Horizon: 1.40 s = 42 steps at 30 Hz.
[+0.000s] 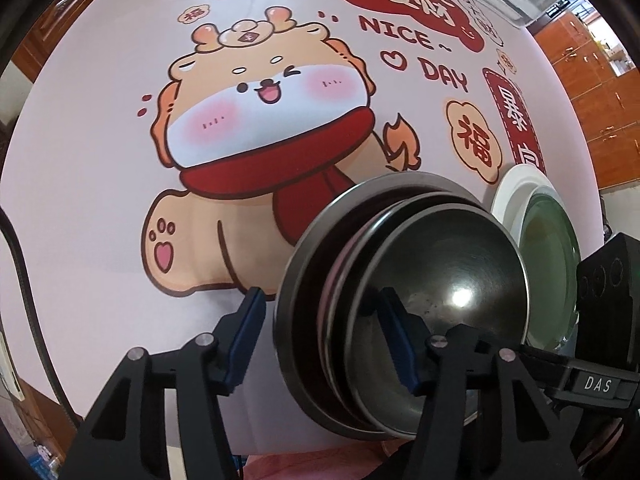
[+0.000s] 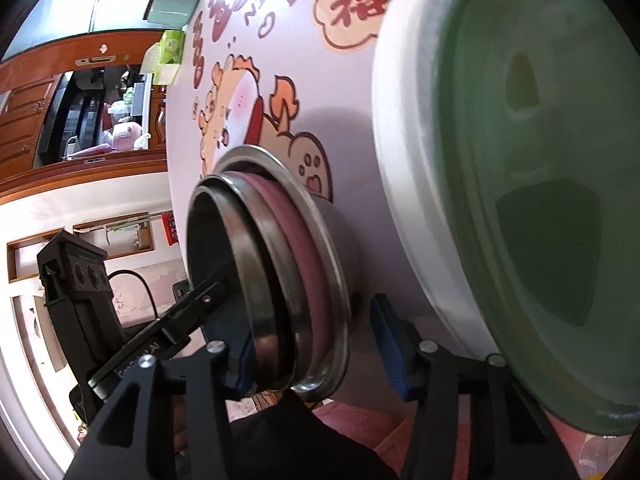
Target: Organize plates and bowls
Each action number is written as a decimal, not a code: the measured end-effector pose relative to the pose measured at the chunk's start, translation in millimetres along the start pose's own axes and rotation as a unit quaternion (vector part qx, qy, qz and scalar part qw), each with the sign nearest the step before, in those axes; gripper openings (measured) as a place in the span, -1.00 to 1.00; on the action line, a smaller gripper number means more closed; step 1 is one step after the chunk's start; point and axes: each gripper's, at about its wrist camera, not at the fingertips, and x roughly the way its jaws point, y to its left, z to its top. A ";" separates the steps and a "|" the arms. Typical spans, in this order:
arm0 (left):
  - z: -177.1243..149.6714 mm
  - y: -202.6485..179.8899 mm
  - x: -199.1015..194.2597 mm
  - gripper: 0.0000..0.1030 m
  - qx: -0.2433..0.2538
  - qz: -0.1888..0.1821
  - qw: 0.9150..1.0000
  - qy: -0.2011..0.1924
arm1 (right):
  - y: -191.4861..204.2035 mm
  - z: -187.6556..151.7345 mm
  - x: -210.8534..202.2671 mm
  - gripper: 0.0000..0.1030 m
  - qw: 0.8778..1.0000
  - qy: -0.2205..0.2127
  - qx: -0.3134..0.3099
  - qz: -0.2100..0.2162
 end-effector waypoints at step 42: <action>-14.8 -17.7 -62.6 -0.08 0.023 -0.001 0.997 -0.079 | 31.5 -7.1 -25.4 -0.19 0.995 -0.033 -0.090 -0.010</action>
